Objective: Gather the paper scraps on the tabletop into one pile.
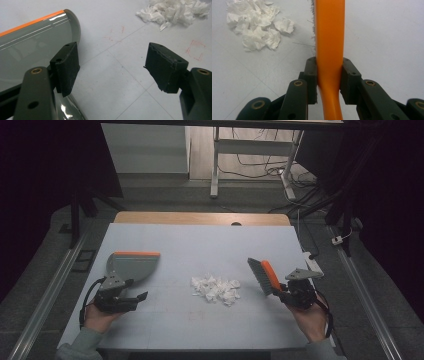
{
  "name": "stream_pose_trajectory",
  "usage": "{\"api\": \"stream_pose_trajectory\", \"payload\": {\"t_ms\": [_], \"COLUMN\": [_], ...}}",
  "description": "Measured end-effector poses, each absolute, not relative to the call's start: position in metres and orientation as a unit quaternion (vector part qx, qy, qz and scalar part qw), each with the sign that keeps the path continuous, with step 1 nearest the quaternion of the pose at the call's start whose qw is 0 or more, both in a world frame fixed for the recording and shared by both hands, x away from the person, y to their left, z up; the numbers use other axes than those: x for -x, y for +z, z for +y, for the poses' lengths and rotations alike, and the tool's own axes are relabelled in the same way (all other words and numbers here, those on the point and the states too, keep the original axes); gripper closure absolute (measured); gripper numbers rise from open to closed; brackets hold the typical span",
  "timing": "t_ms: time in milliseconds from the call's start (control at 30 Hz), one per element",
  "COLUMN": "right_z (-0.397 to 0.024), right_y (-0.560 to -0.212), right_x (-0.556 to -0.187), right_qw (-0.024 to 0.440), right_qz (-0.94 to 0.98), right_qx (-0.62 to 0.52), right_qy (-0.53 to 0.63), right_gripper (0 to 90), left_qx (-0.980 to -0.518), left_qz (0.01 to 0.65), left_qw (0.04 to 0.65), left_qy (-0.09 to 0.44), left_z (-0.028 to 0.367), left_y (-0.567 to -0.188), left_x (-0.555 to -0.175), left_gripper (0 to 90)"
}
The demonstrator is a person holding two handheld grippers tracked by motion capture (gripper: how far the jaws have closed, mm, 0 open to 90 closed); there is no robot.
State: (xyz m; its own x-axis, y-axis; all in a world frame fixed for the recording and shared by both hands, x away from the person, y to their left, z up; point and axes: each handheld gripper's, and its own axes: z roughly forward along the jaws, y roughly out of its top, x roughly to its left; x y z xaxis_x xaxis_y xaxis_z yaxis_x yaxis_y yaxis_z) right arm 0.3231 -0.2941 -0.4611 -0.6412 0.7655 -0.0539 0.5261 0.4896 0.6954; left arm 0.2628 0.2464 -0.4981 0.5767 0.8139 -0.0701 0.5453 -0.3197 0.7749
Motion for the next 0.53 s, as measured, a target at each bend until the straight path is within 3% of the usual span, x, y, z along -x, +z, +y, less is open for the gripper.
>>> {"api": "stream_pose_trajectory", "payload": {"t_ms": [533], "right_z": [-0.2957], "right_y": [-0.4588], "right_x": [-0.3207], "right_qw": [0.187], "right_qz": [0.84], "right_qx": [-0.377], "right_qy": [0.343], "right_gripper": [70.2], "left_qx": [-0.793], "left_qz": [0.428], "left_qw": [0.399], "left_qy": [0.169], "left_z": [0.2461], "left_y": [-0.4973], "left_x": [-0.264], "left_gripper": [28.1]}}
